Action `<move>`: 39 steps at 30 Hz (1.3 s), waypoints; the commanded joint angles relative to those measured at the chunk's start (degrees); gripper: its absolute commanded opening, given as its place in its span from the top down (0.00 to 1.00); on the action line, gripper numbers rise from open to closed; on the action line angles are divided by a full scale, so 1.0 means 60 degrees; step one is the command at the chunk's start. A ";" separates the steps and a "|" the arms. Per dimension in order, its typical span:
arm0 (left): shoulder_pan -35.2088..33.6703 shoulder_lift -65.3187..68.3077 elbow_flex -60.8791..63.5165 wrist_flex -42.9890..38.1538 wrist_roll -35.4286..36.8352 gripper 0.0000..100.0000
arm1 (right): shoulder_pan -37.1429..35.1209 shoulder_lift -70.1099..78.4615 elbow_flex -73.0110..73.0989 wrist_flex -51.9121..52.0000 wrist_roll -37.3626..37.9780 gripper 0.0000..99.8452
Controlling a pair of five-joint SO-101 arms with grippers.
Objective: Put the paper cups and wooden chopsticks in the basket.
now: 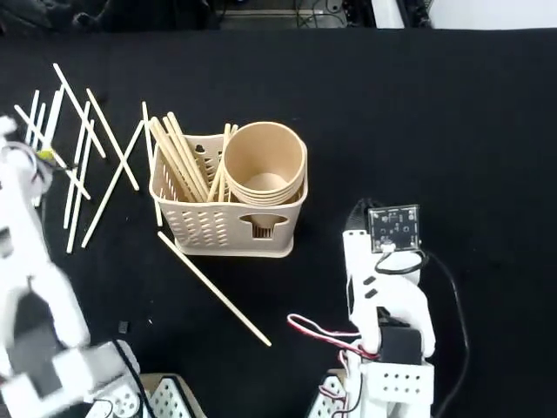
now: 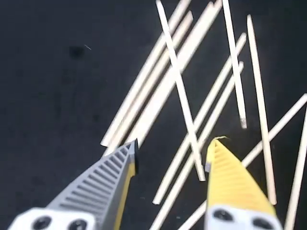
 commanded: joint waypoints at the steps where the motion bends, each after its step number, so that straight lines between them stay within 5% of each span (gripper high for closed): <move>1: 0.0344 0.3414 -0.4359 0.1582 0.0835 0.76 | -0.0293 -0.0667 -0.0037 0.0088 0.0029 0.98; 10: 0.0637 0.9612 -1.2740 0.5934 0.2711 0.79 | -0.0264 -0.0667 -0.0037 0.0088 0.0029 0.98; 19: 0.0652 1.4286 -1.9890 0.8733 0.3253 0.89 | -0.0264 -0.0667 -0.0037 0.0088 0.0029 0.98; 23: 0.0740 1.4388 -1.9802 0.8982 0.3194 0.97 | -0.0249 -0.0667 -0.0037 0.0088 0.0029 0.98; 31: 0.0813 1.2571 -1.9407 0.9641 0.2901 0.97 | -0.0249 -0.0667 -0.0037 0.0088 0.0029 0.98; 39: 0.1194 0.7707 -1.4205 0.9641 0.2813 0.97 | -0.0249 -0.0667 -0.0037 0.0088 0.0029 0.98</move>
